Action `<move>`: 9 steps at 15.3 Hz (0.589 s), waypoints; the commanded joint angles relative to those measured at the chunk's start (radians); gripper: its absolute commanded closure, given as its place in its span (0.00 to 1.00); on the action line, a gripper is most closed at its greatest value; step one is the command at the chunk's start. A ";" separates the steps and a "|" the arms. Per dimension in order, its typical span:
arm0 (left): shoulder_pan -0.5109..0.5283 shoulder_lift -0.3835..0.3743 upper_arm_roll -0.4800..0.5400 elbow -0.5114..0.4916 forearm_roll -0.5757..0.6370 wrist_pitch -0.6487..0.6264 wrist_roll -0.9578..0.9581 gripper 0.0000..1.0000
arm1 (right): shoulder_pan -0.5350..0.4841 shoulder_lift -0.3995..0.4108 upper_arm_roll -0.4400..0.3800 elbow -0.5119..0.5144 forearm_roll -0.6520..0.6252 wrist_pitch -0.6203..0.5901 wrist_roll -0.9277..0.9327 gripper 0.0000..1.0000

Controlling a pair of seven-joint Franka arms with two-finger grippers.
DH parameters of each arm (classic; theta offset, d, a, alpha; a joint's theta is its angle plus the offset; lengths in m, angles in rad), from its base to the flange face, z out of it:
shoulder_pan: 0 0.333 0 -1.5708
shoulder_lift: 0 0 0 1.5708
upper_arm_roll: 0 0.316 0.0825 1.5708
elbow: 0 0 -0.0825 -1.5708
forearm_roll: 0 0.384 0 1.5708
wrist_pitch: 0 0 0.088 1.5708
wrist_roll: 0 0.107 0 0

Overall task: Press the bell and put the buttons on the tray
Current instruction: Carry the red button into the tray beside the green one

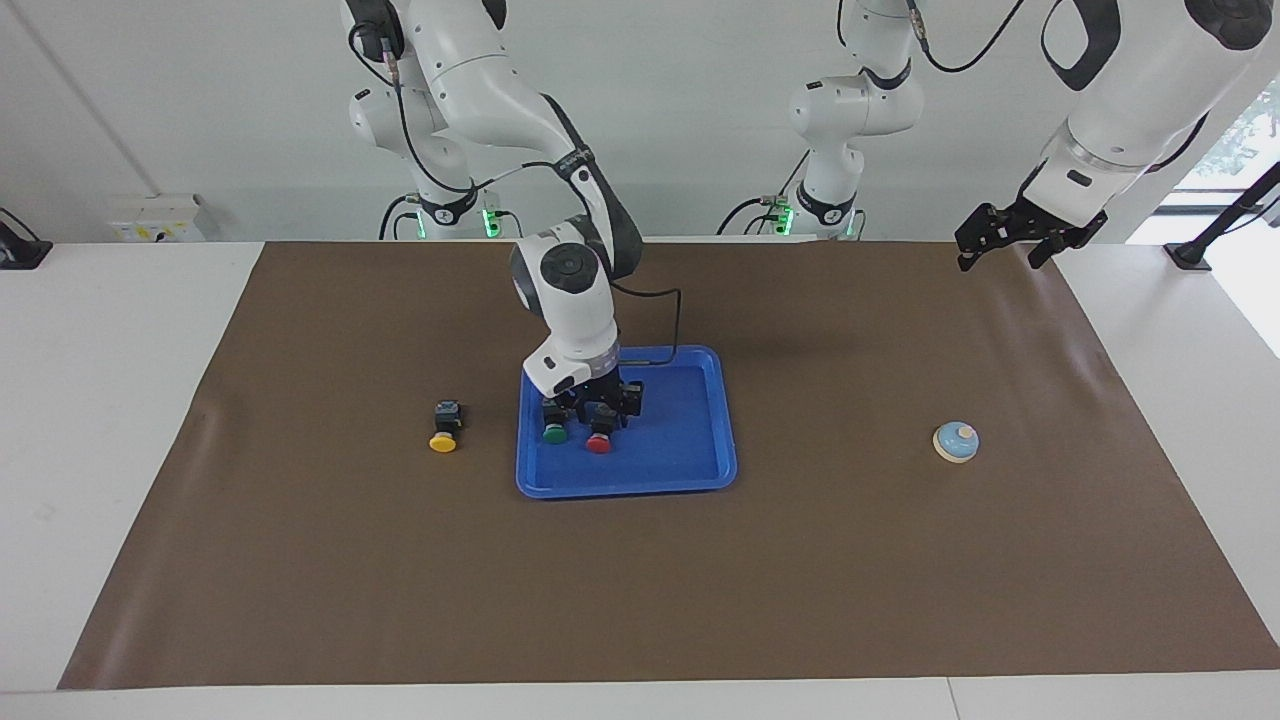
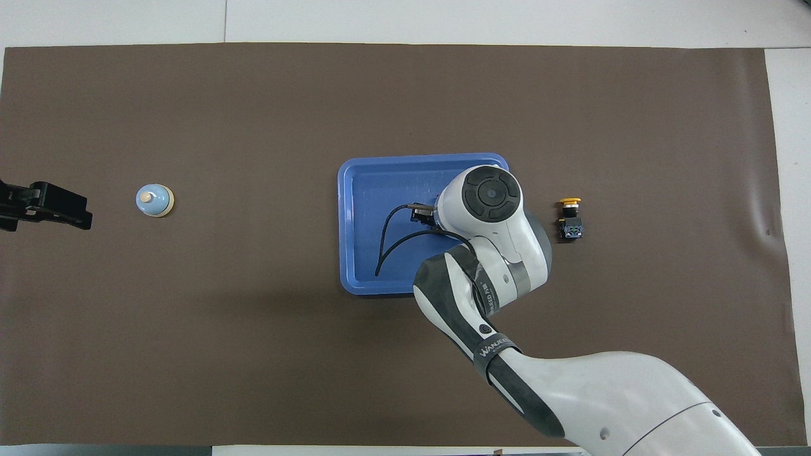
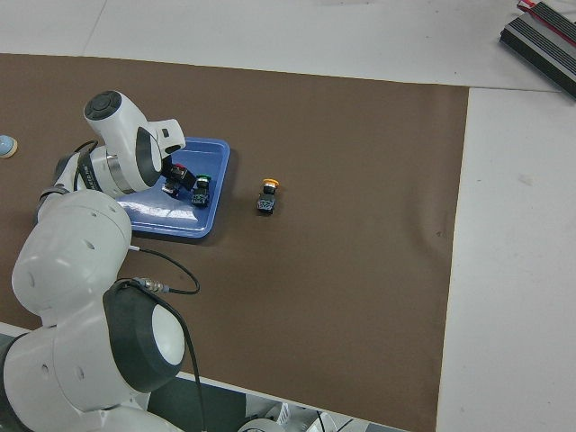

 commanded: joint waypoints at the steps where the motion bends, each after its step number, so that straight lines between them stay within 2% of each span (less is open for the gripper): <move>1: 0.000 -0.013 0.005 -0.006 -0.012 -0.003 -0.005 0.00 | -0.090 -0.052 0.007 0.005 -0.011 -0.070 -0.121 0.00; 5: 0.000 -0.013 0.005 -0.008 -0.012 -0.003 -0.005 0.00 | -0.202 -0.089 0.006 -0.012 -0.011 -0.107 -0.316 0.00; 9: 0.000 -0.013 0.005 -0.008 -0.012 -0.003 -0.005 0.00 | -0.284 -0.121 0.006 -0.106 -0.011 -0.076 -0.466 0.00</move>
